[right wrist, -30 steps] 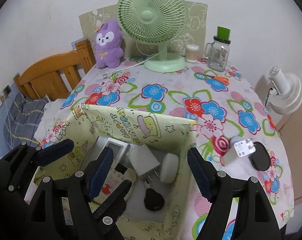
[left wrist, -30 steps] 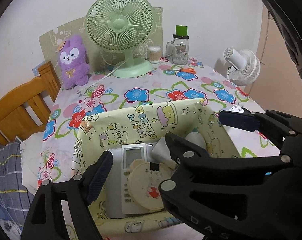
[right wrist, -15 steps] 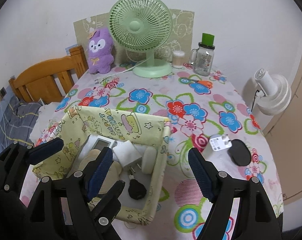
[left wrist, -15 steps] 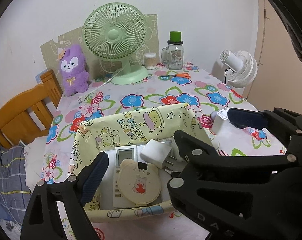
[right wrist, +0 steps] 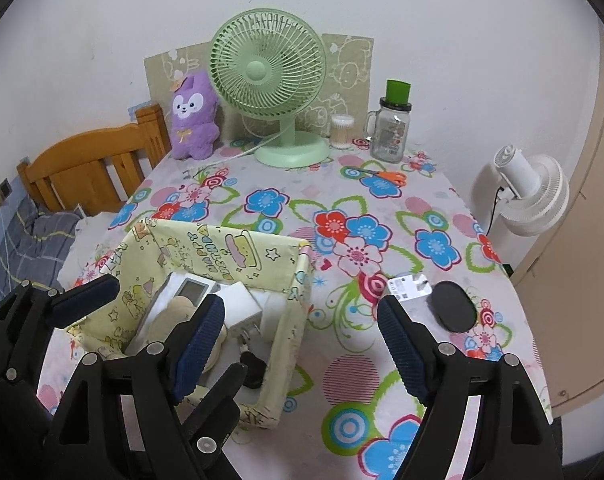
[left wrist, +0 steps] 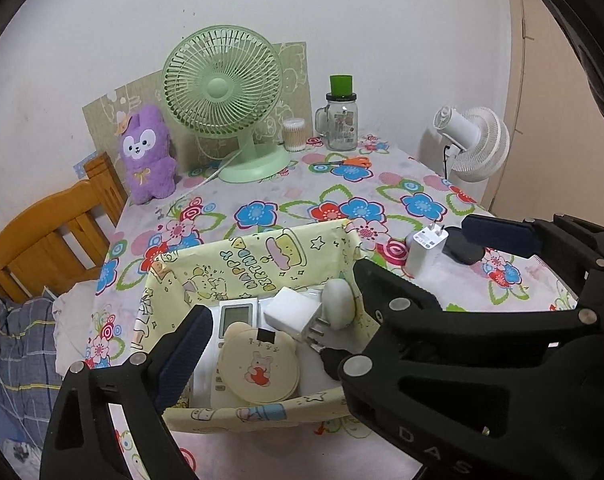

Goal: Organize rigid objects
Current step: 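Open both grippers and withdraw them from the yellow box, then move the left gripper to the white plug charger while the right approaches the black round pad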

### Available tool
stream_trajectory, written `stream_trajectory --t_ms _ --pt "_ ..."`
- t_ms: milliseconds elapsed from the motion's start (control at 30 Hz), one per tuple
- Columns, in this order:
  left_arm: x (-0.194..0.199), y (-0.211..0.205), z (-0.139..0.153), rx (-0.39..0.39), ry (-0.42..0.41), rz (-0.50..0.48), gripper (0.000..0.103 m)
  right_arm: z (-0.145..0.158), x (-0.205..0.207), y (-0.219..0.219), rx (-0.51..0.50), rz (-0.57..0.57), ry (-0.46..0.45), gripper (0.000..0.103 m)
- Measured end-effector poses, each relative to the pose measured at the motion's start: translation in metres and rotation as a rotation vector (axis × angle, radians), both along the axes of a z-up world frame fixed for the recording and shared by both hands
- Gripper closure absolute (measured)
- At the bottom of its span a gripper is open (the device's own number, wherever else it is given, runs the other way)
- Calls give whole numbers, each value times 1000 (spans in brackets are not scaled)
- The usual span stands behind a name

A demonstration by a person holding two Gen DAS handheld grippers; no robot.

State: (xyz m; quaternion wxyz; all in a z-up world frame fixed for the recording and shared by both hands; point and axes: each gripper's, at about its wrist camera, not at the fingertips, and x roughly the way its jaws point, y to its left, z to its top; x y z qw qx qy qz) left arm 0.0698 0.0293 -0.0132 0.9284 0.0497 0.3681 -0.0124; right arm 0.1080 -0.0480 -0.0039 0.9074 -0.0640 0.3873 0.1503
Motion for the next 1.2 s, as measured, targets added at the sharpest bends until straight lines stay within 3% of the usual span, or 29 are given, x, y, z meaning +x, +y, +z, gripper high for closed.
stream_trajectory --t_ms 1200 --pt "-13 -83 20 25 -74 -12 2 23 -15 -90 7 -66 -84 10"
